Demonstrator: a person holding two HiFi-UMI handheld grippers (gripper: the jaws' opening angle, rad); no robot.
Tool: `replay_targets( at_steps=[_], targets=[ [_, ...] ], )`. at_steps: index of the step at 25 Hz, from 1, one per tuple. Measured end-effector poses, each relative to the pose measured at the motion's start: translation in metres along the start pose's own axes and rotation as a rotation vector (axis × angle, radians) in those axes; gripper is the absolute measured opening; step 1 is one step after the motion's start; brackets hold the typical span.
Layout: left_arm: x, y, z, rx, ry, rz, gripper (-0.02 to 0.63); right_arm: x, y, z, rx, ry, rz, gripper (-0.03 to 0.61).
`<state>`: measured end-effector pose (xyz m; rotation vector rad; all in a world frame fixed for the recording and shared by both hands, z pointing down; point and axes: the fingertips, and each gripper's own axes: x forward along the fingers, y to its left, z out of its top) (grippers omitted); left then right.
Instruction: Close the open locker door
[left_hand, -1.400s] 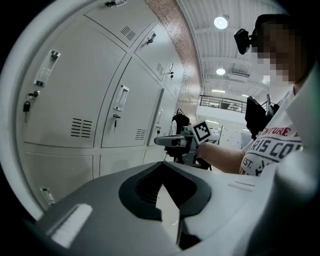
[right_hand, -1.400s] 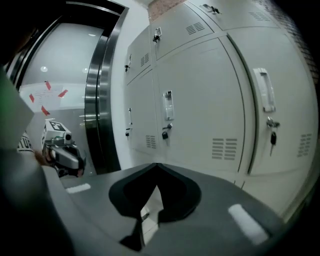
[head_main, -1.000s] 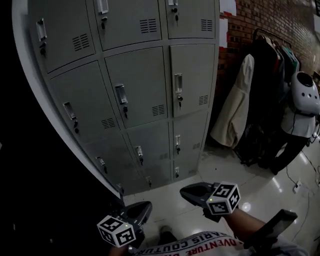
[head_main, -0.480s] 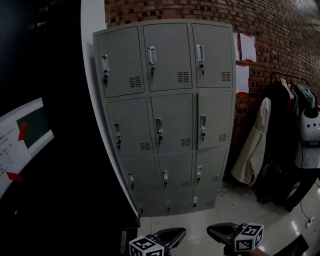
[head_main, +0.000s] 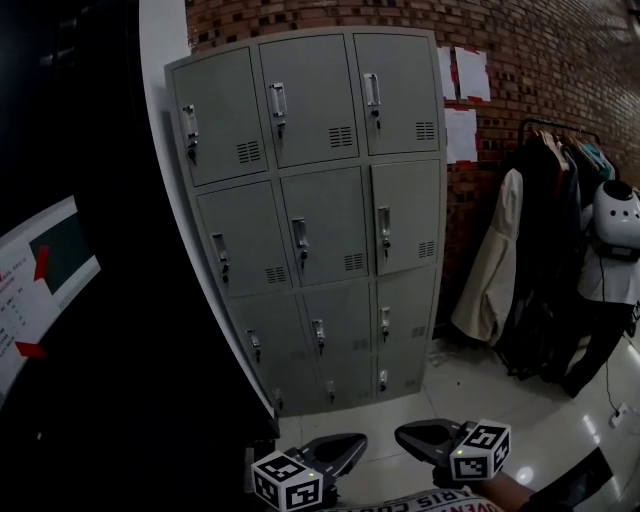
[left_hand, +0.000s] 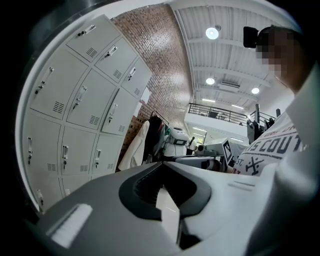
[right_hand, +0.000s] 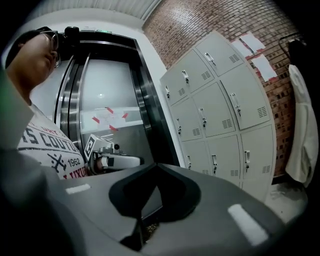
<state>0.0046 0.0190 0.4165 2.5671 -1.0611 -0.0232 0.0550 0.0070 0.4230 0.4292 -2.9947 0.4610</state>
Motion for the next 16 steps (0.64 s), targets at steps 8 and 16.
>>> replay_targets(
  at_steps=[8, 16],
  targets=[
    [-0.002, -0.011, 0.001, 0.009, 0.005, -0.003, 0.005, -0.008, 0.007, 0.002, 0.014, -0.012, -0.002, -0.005],
    [-0.003, -0.016, 0.003, 0.019, 0.006, -0.003, 0.005, -0.013, 0.012, 0.007, 0.032, -0.039, 0.015, -0.006]
  ],
)
